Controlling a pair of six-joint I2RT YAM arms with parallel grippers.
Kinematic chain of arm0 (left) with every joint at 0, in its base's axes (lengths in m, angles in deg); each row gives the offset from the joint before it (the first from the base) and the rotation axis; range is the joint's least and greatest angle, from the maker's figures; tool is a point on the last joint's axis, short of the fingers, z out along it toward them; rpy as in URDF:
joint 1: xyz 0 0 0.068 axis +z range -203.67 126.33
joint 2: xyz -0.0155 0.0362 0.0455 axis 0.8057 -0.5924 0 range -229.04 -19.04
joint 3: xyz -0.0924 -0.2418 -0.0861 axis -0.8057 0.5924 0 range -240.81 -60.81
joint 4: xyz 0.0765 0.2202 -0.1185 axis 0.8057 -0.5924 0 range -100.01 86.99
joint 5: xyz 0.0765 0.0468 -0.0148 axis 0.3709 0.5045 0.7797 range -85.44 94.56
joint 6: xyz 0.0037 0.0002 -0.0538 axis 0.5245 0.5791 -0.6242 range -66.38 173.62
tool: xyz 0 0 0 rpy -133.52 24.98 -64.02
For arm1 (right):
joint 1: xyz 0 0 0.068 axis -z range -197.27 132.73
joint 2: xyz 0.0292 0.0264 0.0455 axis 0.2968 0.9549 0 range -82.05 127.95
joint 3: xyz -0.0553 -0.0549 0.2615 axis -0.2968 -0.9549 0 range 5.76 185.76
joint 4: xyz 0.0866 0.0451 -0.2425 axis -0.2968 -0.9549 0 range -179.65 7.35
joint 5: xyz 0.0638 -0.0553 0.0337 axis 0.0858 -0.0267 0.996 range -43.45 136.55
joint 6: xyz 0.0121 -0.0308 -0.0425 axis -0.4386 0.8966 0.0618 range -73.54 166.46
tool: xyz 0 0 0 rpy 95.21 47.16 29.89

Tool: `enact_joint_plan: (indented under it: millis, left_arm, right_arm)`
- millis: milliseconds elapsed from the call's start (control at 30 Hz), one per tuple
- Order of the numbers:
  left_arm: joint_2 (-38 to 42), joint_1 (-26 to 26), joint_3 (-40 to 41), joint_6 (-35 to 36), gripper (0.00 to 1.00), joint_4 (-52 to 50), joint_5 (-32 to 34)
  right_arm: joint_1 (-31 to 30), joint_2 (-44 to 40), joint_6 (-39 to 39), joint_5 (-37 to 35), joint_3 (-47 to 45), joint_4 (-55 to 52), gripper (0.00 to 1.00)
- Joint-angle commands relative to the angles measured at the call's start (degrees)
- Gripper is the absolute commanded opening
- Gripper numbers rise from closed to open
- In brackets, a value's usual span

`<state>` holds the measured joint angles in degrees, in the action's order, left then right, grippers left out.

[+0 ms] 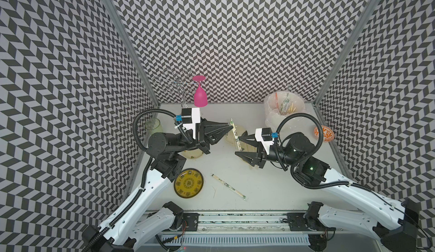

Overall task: Remove the packaging of disposable chopsticks
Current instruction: Pick up the disposable chopsticks from the center of the board.

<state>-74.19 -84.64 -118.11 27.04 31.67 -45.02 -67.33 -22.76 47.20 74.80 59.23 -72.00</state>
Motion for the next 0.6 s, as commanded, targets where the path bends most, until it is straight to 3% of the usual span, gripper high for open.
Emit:
enact_joint_plan:
  millis: [0,200,300,433,567]
  left_arm:
    - [-0.9,0.3,-2.2,2.2,0.00,-4.5,-4.0]
    - [-3.6,0.3,-5.7,5.4,0.00,-10.4,-7.8]
    - [-4.8,0.3,-7.3,6.1,0.00,-12.5,-10.2]
    - [-5.0,0.3,-7.5,5.9,0.00,-12.6,-11.4]
    - [-4.5,0.3,-7.3,6.2,0.00,-12.7,-11.7]
  right_arm:
    - [-0.1,-0.2,-0.5,3.4,6.2,-1.1,0.59]
    - [-0.1,3.9,-0.1,8.1,12.9,-7.3,0.57]
    - [-0.1,4.8,0.6,11.0,15.0,-9.4,0.51]
    - [-0.1,5.1,0.6,12.0,15.5,-10.2,0.31]
    - [-0.1,4.6,-0.6,10.9,14.8,-9.3,0.00]
